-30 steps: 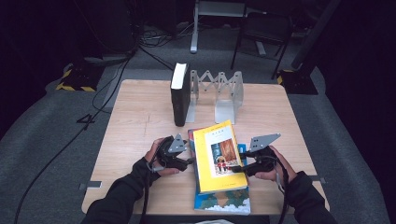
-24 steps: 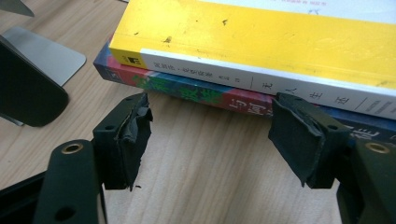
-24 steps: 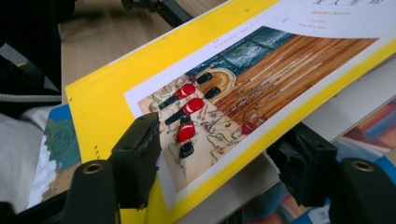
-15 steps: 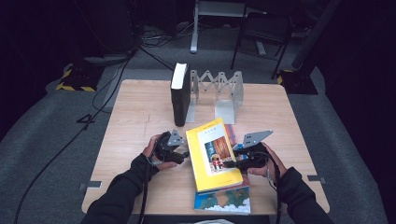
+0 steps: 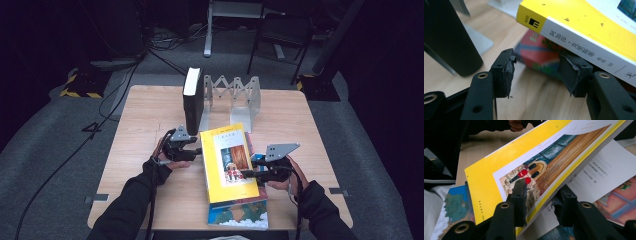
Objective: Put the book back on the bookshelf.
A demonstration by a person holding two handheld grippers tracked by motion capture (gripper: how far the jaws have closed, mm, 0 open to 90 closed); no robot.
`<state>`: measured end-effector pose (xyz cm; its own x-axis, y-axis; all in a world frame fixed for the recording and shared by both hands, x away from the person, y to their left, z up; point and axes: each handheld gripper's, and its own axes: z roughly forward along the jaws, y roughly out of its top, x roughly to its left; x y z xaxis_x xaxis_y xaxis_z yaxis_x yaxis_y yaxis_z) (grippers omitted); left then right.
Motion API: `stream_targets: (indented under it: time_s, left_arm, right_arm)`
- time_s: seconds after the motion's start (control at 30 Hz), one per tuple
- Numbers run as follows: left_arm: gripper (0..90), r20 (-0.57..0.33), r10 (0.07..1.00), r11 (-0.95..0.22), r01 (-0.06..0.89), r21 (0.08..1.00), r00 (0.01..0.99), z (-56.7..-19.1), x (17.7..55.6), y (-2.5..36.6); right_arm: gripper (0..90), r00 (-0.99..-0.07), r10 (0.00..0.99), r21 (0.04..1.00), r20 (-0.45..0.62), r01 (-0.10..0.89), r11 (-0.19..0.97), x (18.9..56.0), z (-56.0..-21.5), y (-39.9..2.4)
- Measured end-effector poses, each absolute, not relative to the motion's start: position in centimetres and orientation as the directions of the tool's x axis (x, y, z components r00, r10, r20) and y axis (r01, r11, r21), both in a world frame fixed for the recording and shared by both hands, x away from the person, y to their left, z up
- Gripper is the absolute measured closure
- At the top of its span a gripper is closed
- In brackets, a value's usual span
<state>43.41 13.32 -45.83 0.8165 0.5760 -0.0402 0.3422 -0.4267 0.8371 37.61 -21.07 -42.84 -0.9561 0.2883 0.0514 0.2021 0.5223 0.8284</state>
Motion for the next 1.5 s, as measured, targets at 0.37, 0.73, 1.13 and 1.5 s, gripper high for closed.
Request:
stream_targets:
  time_s: [0.37, 0.73, 1.13, 1.5]
  left_arm:
    - [66.9, 0.020, 0.459, -0.444, 0.210, 0.871, 0.888, -41.0, 43.6, 12.6]
    - [72.5, 0.048, 0.454, -0.438, 0.175, 0.882, 0.890, -39.0, 43.3, 12.1]
    - [71.5, 0.103, 0.422, -0.432, 0.100, 0.896, 0.901, -36.8, 41.4, 11.0]
    - [53.8, 0.099, 0.413, -0.395, 0.080, 0.915, 0.905, -37.8, 38.9, 11.2]
  right_arm:
    - [61.2, -0.953, 0.303, 0.866, -0.004, 0.148, 0.478, 37.9, -42.0, -21.3]
    - [71.1, -0.919, 0.392, 0.885, -0.043, 0.147, 0.442, 38.2, -41.4, -21.0]
    - [81.4, -0.868, 0.468, 0.921, -0.166, 0.033, 0.387, 36.4, -41.2, -21.8]
    - [83.2, -0.863, 0.455, 0.918, -0.218, -0.022, 0.397, 34.0, -41.6, -22.8]
